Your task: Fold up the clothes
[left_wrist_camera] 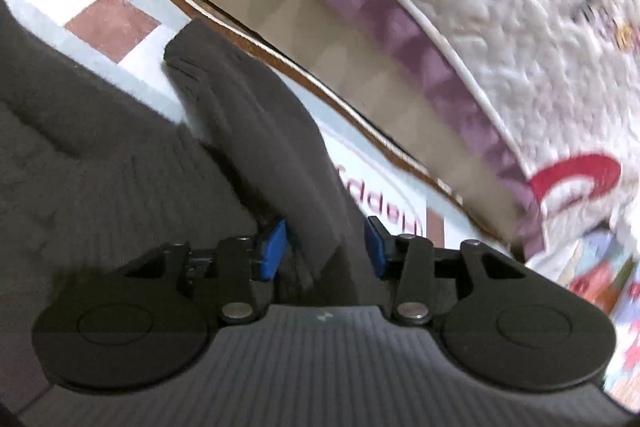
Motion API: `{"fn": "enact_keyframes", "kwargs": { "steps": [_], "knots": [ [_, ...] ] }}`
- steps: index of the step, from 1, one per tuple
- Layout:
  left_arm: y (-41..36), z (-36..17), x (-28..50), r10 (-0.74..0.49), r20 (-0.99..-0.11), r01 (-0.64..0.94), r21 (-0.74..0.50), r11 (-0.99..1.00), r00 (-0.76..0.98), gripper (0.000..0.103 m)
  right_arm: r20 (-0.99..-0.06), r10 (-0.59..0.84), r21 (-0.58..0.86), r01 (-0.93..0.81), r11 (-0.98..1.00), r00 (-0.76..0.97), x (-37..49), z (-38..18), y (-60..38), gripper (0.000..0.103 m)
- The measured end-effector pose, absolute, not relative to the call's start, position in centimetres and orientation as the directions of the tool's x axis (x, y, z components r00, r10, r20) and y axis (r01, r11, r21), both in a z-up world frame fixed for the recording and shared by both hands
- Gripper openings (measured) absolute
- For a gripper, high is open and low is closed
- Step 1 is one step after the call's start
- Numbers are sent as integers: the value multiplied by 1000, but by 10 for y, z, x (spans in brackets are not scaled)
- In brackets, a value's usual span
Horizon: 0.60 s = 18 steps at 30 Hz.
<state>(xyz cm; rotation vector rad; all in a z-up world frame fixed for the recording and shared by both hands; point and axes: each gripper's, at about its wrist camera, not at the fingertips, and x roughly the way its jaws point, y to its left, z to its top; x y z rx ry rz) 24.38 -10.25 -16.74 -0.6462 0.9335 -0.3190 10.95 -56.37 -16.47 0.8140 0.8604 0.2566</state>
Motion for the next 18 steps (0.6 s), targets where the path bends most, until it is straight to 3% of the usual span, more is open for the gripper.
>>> {"fn": "enact_keyframes", "kwargs": {
  "steps": [8, 10, 11, 12, 14, 18],
  "knots": [
    [-125, -176, 269, -480, -647, 23, -581, 813, 593, 48, -568, 556, 736, 73, 673, 607, 99, -168, -568, 69],
    [-137, -171, 269, -481, -646, 125, -517, 847, 592, 39, -565, 560, 739, 70, 670, 605, 100, -169, -568, 69],
    [-144, -168, 267, -488, -640, 197, -473, 859, 594, 17, -564, 563, 739, 66, 671, 604, 100, -169, -568, 69],
    [-153, -161, 258, -458, -645, 259, -384, 886, 612, 11, -560, 566, 740, 59, 670, 604, 98, -169, -570, 69],
    [-171, -147, 238, -401, -643, 368, -194, 909, 653, 10, -551, 572, 749, 58, 660, 607, 95, -171, -573, 68],
    [-171, -105, 183, -310, -545, 339, -49, 939, 779, 10, -534, 587, 776, 78, 626, 609, 97, -174, -576, 68]
  ]
}}
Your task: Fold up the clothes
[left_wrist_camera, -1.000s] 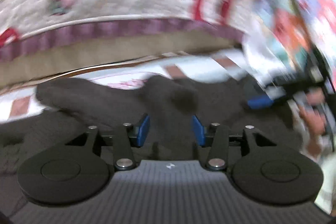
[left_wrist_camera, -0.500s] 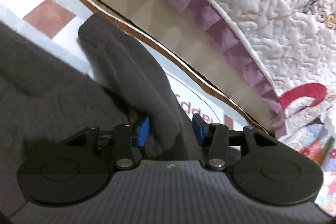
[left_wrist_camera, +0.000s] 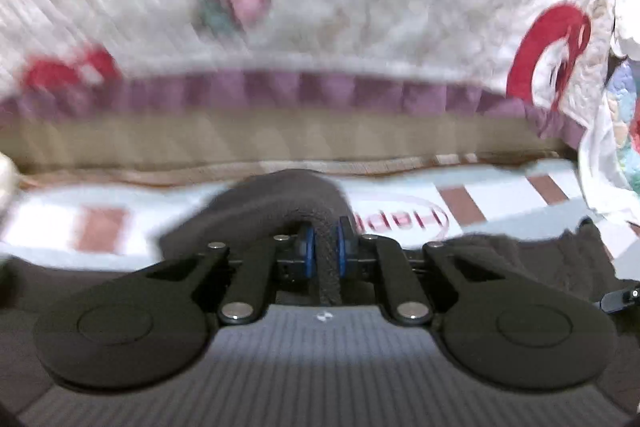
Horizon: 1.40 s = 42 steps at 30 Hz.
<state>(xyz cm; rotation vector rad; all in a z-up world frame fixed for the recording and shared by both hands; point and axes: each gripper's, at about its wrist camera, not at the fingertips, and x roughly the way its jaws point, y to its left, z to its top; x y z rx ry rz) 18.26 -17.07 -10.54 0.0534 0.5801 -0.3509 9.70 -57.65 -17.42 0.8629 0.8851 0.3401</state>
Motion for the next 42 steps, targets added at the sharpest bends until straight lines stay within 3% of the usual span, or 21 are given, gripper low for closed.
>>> {"fn": "enact_keyframes", "kwargs": {
  "steps": [3, 5, 9, 12, 18, 22, 26, 32, 35, 39, 41, 42],
  "knots": [
    [-158, -74, 125, -210, -445, 255, 43, 966, 870, 13, -534, 587, 778, 81, 623, 608, 98, -174, -576, 68],
    [-149, -71, 92, -151, -462, 200, 58, 978, 874, 15, -539, 584, 773, 82, 629, 607, 98, -173, -575, 68],
    [-129, -102, 64, -158, -646, 150, -68, 986, 747, 33, -544, 579, 770, 85, 633, 607, 99, -173, -574, 68],
    [-110, -126, 57, -129, -697, 80, -102, 992, 706, 36, -549, 573, 763, 85, 640, 608, 100, -172, -573, 68],
    [-73, -104, 67, 66, -658, -81, 8, 997, 750, 49, -564, 545, 729, 64, 681, 620, 99, -169, -565, 68],
    [-33, -89, 69, 114, -644, -170, -25, 985, 757, 53, -603, 507, 677, 60, 733, 616, 100, -163, -557, 68],
    [7, -95, 77, 82, -719, -219, -99, 971, 690, 53, -685, 451, 581, 56, 812, 572, 90, -150, -539, 69],
    [48, -137, 82, -123, -800, -360, -395, 845, 587, 54, -723, 358, 440, -4, 898, 591, 89, -148, -513, 70],
    [55, -154, 86, -180, -775, -406, -495, 768, 606, 54, -734, 274, 376, 36, 926, 621, 83, -147, -498, 71],
    [58, -164, 92, -238, -704, -390, -606, 693, 670, 58, -758, 200, 252, -4, 968, 621, 84, -145, -475, 82],
    [56, -165, 95, -292, -672, -354, -650, 672, 680, 50, -763, 197, 243, -9, 970, 616, 88, -143, -473, 82],
    [55, -164, 93, -314, -648, -337, -678, 653, 694, 34, -767, 199, 256, 7, 967, 610, 90, -142, -476, 81]
  ]
}}
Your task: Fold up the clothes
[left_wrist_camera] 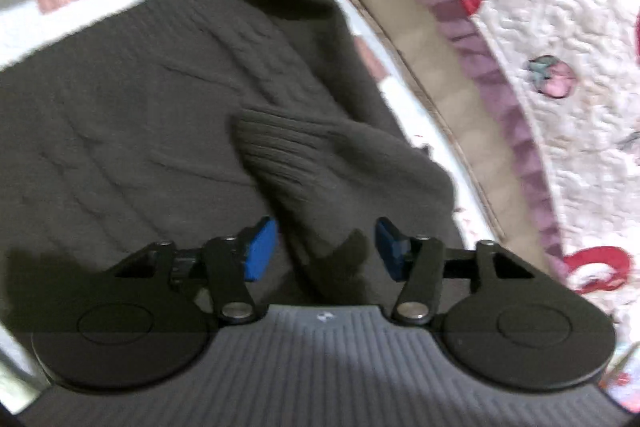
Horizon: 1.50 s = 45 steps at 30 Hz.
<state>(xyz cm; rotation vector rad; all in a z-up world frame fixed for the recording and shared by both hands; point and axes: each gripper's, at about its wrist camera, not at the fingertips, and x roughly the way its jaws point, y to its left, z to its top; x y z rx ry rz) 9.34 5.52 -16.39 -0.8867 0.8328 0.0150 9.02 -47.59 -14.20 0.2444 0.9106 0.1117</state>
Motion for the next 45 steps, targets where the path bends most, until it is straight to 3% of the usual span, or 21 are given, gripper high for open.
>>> {"fn": "enact_keyframes", "kwargs": {
  "steps": [2, 7, 9, 12, 15, 18, 20, 22, 24, 25, 29, 35, 37, 38, 39, 40, 41, 42, 43, 44, 45],
  "knots": [
    [46, -160, 89, -338, -624, -304, -695, 652, 704, 28, -773, 202, 298, 63, 952, 602, 90, -138, -482, 81],
    [23, -148, 88, -266, -669, -226, -553, 802, 694, 28, -751, 220, 286, 8, 958, 622, 81, -135, -472, 81],
    [19, -147, 89, -269, -670, -218, -549, 807, 692, 36, -722, 251, 274, -67, 959, 644, 76, -127, -461, 79],
    [15, -148, 91, -276, -686, -228, -548, 805, 673, 50, -685, 268, 194, -186, 963, 677, 65, -115, -430, 78],
    [7, -150, 91, -308, -708, -224, -551, 804, 635, 50, -664, 197, -19, -279, 960, 721, 58, -105, -374, 78],
    [1, -153, 94, -315, -702, -220, -559, 800, 639, 52, -609, 351, -5, -446, 895, 712, 50, -88, -334, 77],
    [3, -157, 100, -291, -707, -237, -547, 803, 645, 51, -591, 373, -81, -513, 855, 715, 42, -77, -305, 77],
    [10, -159, 105, -243, -724, -277, -519, 808, 646, 46, -559, 417, -133, -574, 808, 716, 33, -65, -285, 78],
    [16, -155, 109, -250, -712, -254, -520, 816, 656, 14, -562, 507, -83, -655, 751, 654, 36, -60, -275, 78],
    [16, -150, 111, -258, -708, -228, -513, 828, 657, 13, -561, 554, -58, -696, 715, 616, 38, -59, -269, 78],
    [8, -127, 116, -273, -693, -95, -443, 892, 667, 11, -566, 571, -200, -771, 605, 595, 35, -70, -231, 78],
    [-23, -81, 123, -370, -646, 129, -390, 912, 668, 10, -528, 543, -182, -712, 679, 653, 60, -81, -197, 75],
    [-36, -69, 126, -404, -641, 194, -373, 907, 653, 10, -523, 511, -207, -683, 701, 682, 73, -83, -190, 63],
    [-41, -65, 128, -417, -635, 223, -365, 904, 650, 10, -533, 507, -176, -674, 717, 678, 83, -83, -194, 26],
    [-47, -62, 128, -419, -629, 244, -349, 905, 654, 13, -542, 503, -144, -664, 733, 673, 93, -84, -197, 15],
    [-54, -60, 129, -422, -623, 264, -334, 905, 659, 14, -543, 513, -72, -646, 760, 665, 103, -84, -207, 15],
    [-60, -57, 129, -414, -598, 276, -313, 909, 686, 23, -537, 517, 23, -602, 798, 666, 111, -84, -227, 15],
    [-62, -56, 128, -408, -575, 276, -305, 911, 709, 42, -531, 521, 118, -551, 826, 668, 118, -83, -246, 15],
    [-60, -56, 126, -402, -560, 269, -307, 913, 724, 50, -524, 524, 212, -493, 844, 671, 125, -83, -266, 15],
    [-59, -59, 128, -384, -569, 244, -309, 919, 727, 57, -532, 520, 301, -425, 854, 669, 132, -89, -287, 15],
    [-59, -65, 132, -356, -596, 211, -300, 930, 720, 57, -542, 511, 383, -346, 857, 667, 136, -96, -311, 15]
  ]
}}
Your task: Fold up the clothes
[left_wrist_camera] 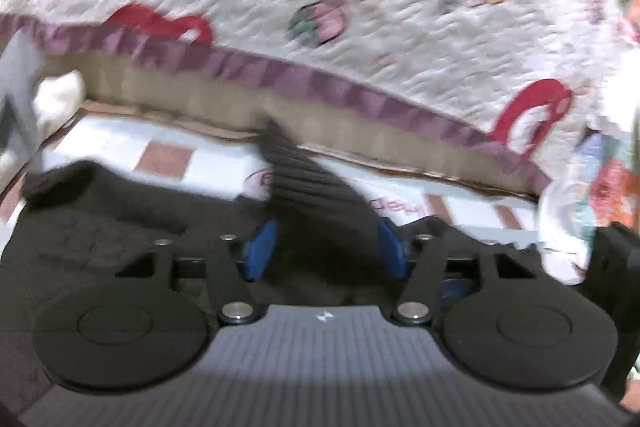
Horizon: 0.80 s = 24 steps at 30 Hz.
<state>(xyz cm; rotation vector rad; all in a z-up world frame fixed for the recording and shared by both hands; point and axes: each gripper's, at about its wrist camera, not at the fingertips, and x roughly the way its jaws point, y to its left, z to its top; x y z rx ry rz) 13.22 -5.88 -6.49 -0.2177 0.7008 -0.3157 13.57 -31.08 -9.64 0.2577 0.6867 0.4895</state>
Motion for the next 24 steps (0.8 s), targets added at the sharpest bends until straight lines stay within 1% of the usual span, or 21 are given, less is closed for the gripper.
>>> {"fn": "enact_keyframes", "kwargs": {
  "steps": [1, 3, 5, 8, 11, 13, 14, 16, 17, 18, 19, 20, 24],
  "knots": [
    [-57, -74, 136, -321, -629, 179, -280, 943, 708, 57, -552, 504, 460, -261, 849, 664, 139, -104, -335, 15],
    [-51, -96, 143, -260, -691, 126, -238, 963, 675, 57, -548, 442, 411, -232, 882, 710, 123, -107, -362, 17],
    [-44, -121, 149, -228, -751, 86, -224, 971, 619, 57, -533, 441, 333, -301, 894, 722, 104, -105, -367, 17],
    [-30, -151, 160, -224, -796, 1, -270, 963, 563, 57, -542, 463, 353, -310, 883, 701, 95, -110, -372, 17],
    [-16, -159, 170, -264, -763, -93, -389, 916, 590, 58, -532, 468, 370, -304, 878, 705, 95, -113, -374, 17],
    [-14, -157, 176, -324, -727, -73, -456, 887, 605, 58, -527, 482, 380, -313, 870, 700, 99, -115, -372, 17],
    [-17, -157, 178, -329, -724, -61, -455, 889, 606, 58, -524, 489, 388, -315, 866, 698, 101, -115, -371, 17],
    [-22, -157, 182, -338, -719, -36, -450, 892, 607, 54, -509, 498, 401, -319, 859, 702, 99, -115, -375, 17],
    [-25, -158, 183, -331, -726, -19, -428, 904, 602, 38, -501, 501, 400, -324, 857, 706, 100, -114, -375, 17],
    [-29, -160, 184, -324, -734, -1, -405, 914, 597, 13, -495, 501, 396, -329, 857, 710, 101, -114, -374, 17],
    [-33, -159, 183, -312, -745, 8, -381, 925, 590, 13, -493, 501, 389, -334, 858, 711, 101, -113, -374, 17],
    [-34, -151, 175, -292, -738, 6, -364, 931, 609, 11, -492, 499, 384, -337, 860, 713, 100, -112, -375, 17],
    [-28, -105, 121, -191, -675, -27, -299, 954, 713, 11, -454, 512, 369, -368, 853, 729, 95, -100, -376, 17]
  ]
}}
